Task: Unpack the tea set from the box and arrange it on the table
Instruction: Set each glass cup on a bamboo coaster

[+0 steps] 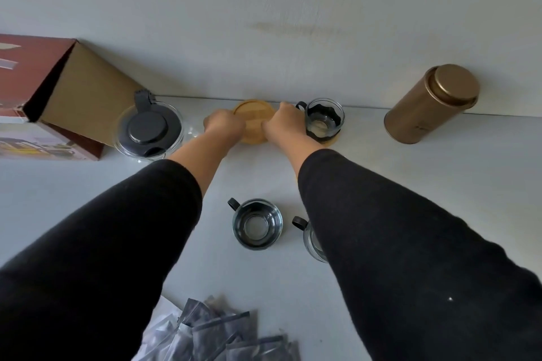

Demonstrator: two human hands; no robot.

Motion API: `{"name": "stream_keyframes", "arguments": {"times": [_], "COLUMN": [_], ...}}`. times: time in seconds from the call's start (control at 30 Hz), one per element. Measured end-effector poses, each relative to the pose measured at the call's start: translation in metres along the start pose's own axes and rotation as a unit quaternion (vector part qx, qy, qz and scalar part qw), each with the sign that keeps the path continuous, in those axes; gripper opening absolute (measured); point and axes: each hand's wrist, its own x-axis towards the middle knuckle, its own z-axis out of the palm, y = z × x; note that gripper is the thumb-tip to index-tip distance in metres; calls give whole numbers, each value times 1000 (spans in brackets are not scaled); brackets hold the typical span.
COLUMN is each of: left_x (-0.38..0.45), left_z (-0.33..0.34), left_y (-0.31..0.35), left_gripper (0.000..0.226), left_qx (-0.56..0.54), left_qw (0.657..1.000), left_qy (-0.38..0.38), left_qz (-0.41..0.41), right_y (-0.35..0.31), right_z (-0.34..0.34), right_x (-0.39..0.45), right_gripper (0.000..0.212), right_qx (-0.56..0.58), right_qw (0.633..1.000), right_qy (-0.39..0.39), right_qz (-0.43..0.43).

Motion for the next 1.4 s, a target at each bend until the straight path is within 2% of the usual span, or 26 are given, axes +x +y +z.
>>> {"name": "stream_keyframes", "arguments": {"times": [0.13,0.27,0.37,0.7,0.87,1.03,1.4], "left_x": [-5,-20,-36,-58,-57,-53,-74], "left_z": [-2,-8,-14,0,5,11,1], "left_y": [4,5,-4,-43,-47,-52,-53], "left_gripper": [36,37,27,35,17,32,39], "left_qx": [-5,-12,8,110,141,164,220], "left_qw": [1000,999,998,994,990,986,974], "left_qy": [15,51,65,5,-11,-14,-31], "left_qz": [11,4,16,16,10,13,56], "right_y": [-2,-8,-7,10,12,13,16], "right_z": [-7,-16,-18,0,5,8,3], "right_x": [-12,-33,-49,-83,-84,-83,-90], "right_gripper": [34,33,32,23,25,27,27], "right_qx": [23,27,29,-25,-33,-41,-74], "right_qw": [999,998,997,999,999,998,997], "right_qy": [27,56,72,21,12,-8,-6], "right_qz": [-3,-5,7,35,38,40,22]}}
